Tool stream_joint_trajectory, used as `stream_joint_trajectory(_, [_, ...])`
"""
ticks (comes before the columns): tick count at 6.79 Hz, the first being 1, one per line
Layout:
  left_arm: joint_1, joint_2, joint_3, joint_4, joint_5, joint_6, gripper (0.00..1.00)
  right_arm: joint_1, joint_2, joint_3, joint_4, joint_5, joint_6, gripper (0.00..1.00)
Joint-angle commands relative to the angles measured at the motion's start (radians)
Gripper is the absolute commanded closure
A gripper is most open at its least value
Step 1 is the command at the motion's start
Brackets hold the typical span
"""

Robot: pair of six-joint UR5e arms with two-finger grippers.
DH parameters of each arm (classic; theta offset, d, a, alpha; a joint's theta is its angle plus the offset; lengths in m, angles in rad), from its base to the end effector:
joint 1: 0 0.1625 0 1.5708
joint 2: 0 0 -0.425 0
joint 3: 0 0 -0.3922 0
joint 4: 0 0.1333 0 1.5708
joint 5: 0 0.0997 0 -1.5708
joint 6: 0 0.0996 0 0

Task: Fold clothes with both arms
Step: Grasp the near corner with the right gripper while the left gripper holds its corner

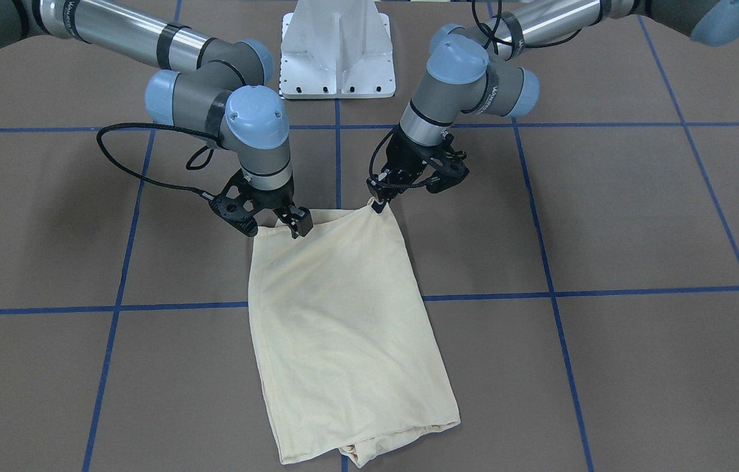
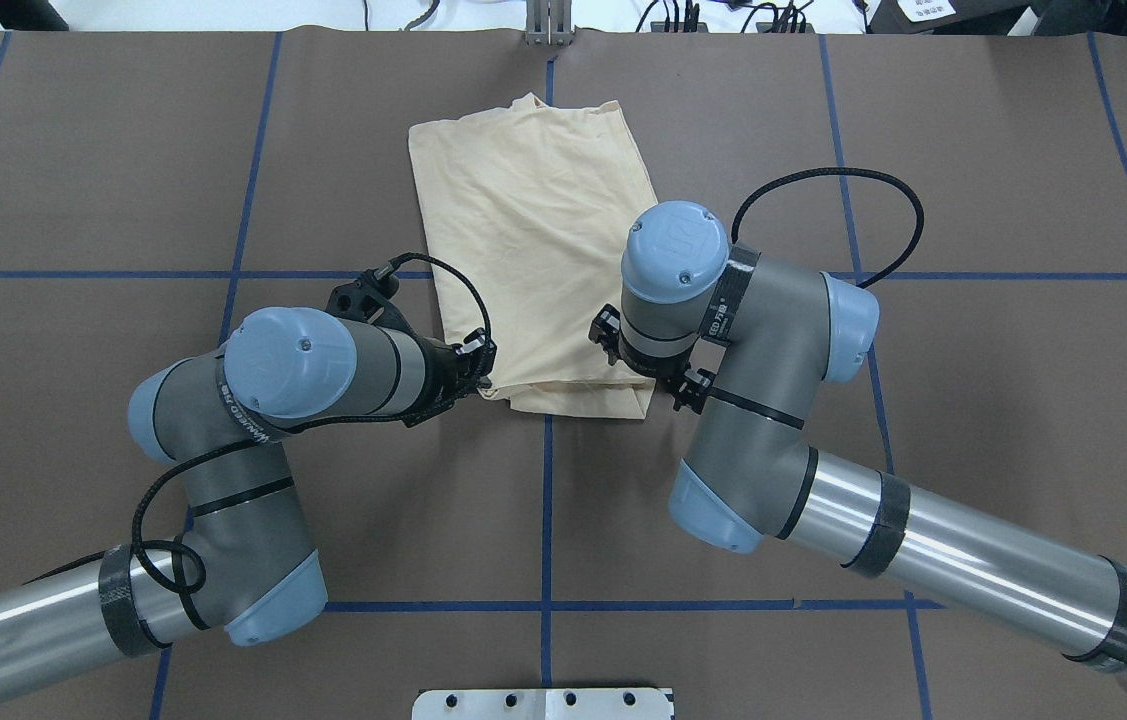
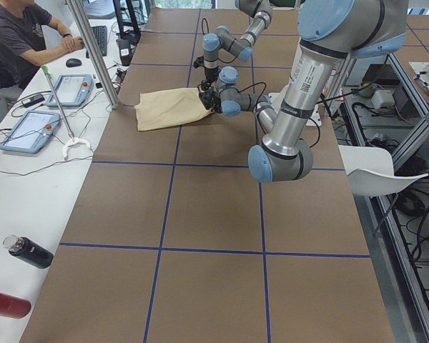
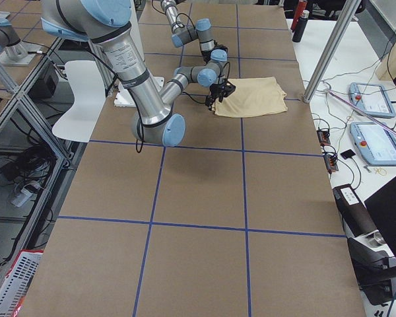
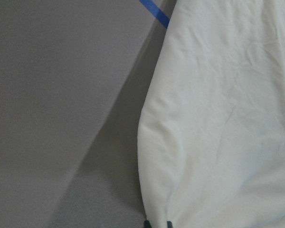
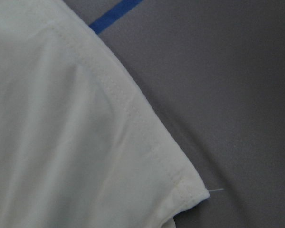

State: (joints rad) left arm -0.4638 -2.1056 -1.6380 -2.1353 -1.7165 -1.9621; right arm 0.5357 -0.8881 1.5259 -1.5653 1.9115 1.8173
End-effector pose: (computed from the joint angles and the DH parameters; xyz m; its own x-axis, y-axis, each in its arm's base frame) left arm 0.5458 -0.4059 0.2532 0.2019 -0.5229 -0.8281 0.4330 0.8061 -0.4034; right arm -0.5675 -0.4532 0.2740 0.5919 0.6188 0.5165 -0.4673 0.7855 -0.4056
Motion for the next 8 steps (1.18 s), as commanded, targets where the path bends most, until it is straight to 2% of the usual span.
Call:
stream_joint_trajectory(1, [-0.001, 0.001, 0.0, 0.0, 0.0, 0.0, 1.0, -0.011, 0.0, -0.004, -0.001, -0.002, -0.001, 0.0])
stream_joint_trajectory(8, [0.001, 0.001, 0.001, -0.002, 0.0, 0.0, 1.0, -0.013, 0.015, -0.03, 0.014, -0.028, -0.032, 0.01])
